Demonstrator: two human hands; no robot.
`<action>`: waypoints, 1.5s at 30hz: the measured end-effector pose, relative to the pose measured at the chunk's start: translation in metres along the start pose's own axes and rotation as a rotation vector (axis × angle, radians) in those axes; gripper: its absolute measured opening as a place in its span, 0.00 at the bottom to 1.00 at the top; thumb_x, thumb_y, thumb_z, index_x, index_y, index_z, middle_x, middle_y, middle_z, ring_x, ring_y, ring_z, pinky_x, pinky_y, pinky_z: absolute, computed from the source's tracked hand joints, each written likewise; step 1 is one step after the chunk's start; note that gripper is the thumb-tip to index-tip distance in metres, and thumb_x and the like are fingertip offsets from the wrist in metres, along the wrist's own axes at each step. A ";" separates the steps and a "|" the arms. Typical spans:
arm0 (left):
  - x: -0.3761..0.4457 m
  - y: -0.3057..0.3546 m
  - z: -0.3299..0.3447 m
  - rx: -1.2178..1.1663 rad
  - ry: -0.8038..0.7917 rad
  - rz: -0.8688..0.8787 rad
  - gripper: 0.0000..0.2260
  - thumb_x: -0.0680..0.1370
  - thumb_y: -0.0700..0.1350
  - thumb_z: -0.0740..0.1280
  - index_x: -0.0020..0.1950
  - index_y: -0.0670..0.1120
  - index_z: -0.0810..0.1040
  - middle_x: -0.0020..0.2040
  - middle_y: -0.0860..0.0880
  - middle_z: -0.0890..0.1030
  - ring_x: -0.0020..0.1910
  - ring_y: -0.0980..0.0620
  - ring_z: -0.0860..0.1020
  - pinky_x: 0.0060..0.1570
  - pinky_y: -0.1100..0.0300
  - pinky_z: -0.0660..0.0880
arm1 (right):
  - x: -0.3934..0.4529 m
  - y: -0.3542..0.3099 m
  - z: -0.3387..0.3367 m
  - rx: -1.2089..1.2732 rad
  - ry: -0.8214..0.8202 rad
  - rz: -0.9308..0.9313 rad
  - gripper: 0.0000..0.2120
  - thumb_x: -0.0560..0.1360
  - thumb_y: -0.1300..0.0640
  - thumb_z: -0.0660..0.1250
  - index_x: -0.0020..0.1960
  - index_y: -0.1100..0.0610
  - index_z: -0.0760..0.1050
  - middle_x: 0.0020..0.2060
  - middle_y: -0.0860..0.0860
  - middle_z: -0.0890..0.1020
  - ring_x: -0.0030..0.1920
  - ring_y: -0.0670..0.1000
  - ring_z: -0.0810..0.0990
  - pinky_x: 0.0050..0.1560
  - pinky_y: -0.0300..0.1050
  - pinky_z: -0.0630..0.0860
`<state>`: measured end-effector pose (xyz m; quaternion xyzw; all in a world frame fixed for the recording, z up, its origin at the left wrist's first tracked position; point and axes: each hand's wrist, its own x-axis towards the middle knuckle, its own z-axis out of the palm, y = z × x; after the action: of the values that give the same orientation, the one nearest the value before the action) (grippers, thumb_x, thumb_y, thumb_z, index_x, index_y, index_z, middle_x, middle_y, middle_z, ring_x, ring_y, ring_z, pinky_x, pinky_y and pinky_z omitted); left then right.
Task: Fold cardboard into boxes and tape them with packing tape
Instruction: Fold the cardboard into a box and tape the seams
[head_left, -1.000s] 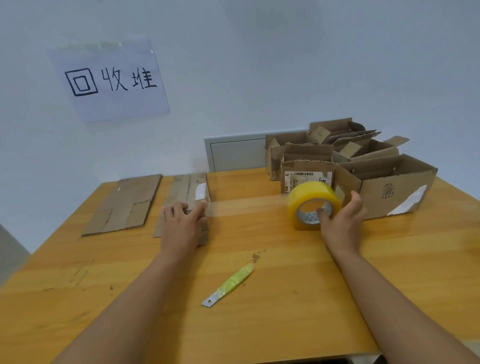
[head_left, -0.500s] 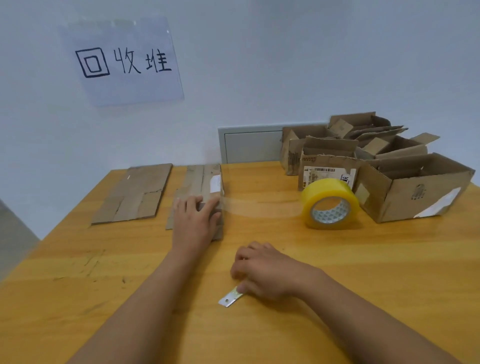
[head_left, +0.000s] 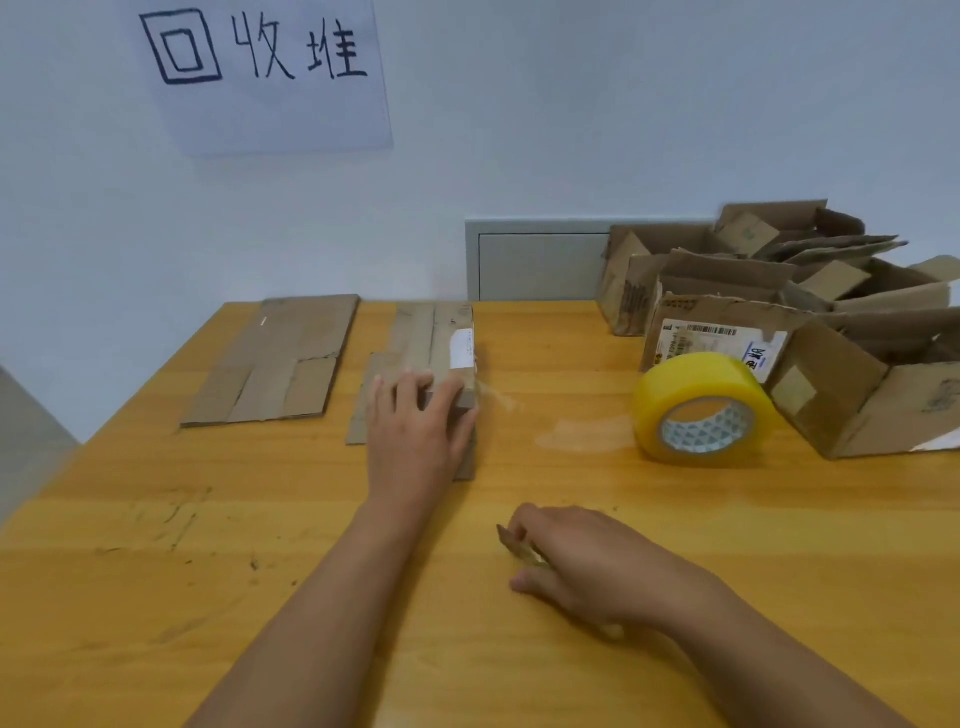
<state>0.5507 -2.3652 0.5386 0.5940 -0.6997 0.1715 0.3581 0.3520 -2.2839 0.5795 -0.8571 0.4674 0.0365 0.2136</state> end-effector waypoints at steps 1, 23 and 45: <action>0.001 0.000 0.000 0.002 -0.003 -0.015 0.14 0.76 0.53 0.71 0.57 0.48 0.78 0.54 0.44 0.75 0.57 0.42 0.74 0.69 0.37 0.64 | 0.003 0.001 -0.004 0.016 0.022 -0.015 0.12 0.79 0.42 0.65 0.56 0.47 0.69 0.50 0.46 0.77 0.49 0.48 0.73 0.49 0.47 0.71; 0.004 -0.006 -0.002 -0.004 -0.008 -0.101 0.16 0.73 0.57 0.65 0.56 0.50 0.80 0.57 0.46 0.77 0.62 0.42 0.74 0.73 0.40 0.57 | 0.072 0.002 -0.034 1.194 0.808 -0.018 0.04 0.78 0.62 0.68 0.47 0.53 0.79 0.35 0.53 0.78 0.38 0.52 0.76 0.42 0.45 0.74; 0.003 -0.004 -0.002 0.010 0.005 -0.078 0.14 0.73 0.51 0.74 0.57 0.50 0.80 0.59 0.45 0.76 0.62 0.41 0.73 0.72 0.41 0.57 | 0.046 0.039 -0.044 -0.107 1.212 0.375 0.14 0.77 0.57 0.64 0.63 0.55 0.72 0.42 0.51 0.81 0.50 0.59 0.81 0.66 0.72 0.61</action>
<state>0.5547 -2.3667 0.5415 0.6220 -0.6742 0.1623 0.3635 0.3400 -2.3557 0.5950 -0.6386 0.6450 -0.3951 -0.1420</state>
